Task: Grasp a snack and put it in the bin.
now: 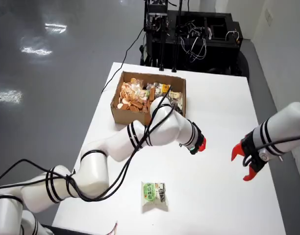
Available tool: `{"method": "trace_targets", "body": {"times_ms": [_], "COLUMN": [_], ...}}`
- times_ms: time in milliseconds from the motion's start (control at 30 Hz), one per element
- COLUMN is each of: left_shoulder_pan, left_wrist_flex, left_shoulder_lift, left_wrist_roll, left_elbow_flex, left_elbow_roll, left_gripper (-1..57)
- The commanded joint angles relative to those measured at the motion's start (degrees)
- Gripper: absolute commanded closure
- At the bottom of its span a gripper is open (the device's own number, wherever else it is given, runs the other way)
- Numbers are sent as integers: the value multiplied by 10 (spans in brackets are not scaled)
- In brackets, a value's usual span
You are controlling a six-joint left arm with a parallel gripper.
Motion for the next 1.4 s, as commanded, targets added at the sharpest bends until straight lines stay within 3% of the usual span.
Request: {"method": "trace_targets", "body": {"times_ms": [33,767,1200,1400], "left_shoulder_pan": [3,11,26,30], "left_wrist_flex": [0,10,10,9], "left_shoulder_lift": [0,-5,-118,-176], "left_wrist_roll": [13,45,-33,-98], "left_elbow_flex": [0,13,219,321], "left_elbow_roll": [0,-1,-16,-2], "left_gripper": [564,567,567,567]}}
